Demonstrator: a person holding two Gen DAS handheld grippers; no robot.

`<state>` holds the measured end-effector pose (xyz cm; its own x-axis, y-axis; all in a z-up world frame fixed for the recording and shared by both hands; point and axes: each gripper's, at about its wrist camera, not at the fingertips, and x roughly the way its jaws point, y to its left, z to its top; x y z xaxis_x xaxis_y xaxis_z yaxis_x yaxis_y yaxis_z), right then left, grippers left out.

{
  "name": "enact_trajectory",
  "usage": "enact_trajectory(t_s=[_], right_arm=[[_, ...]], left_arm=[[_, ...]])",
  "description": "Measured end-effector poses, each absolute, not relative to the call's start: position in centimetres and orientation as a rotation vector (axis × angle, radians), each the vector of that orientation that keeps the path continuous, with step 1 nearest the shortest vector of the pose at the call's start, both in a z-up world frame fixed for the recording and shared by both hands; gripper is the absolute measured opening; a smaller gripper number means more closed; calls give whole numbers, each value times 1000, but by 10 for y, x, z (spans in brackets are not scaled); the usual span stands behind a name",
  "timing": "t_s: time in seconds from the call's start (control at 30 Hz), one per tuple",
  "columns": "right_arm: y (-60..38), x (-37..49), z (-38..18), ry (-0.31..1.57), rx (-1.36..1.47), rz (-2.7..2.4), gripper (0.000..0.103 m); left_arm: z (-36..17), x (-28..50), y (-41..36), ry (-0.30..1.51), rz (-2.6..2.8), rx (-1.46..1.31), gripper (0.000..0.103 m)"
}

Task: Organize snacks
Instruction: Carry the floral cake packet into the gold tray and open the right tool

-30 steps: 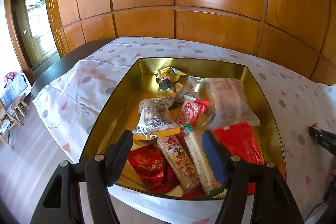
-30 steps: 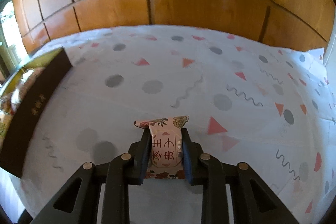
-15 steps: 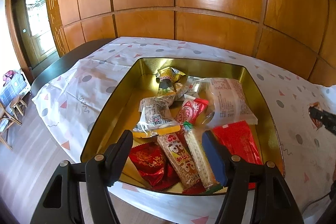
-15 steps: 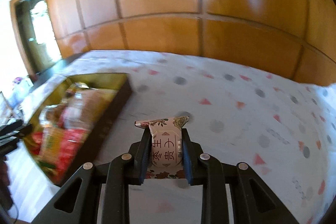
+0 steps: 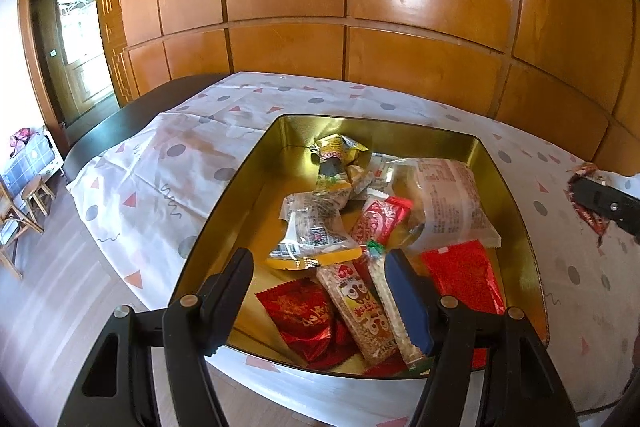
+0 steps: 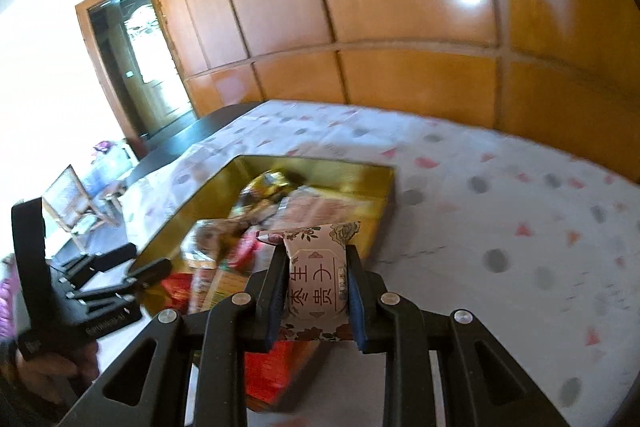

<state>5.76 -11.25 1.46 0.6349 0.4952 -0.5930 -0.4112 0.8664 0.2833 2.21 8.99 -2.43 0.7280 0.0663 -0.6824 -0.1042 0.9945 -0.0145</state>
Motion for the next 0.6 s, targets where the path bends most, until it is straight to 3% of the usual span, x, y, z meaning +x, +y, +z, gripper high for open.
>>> enact_trajectory(t_s=[0.3, 0.6], right_arm=[[-56, 86, -33, 848, 61, 565, 31], [-44, 65, -20, 754, 15, 617, 28]], left_arm=[[-31, 24, 99, 766, 113, -68, 69], [-38, 25, 97, 779, 114, -68, 69]])
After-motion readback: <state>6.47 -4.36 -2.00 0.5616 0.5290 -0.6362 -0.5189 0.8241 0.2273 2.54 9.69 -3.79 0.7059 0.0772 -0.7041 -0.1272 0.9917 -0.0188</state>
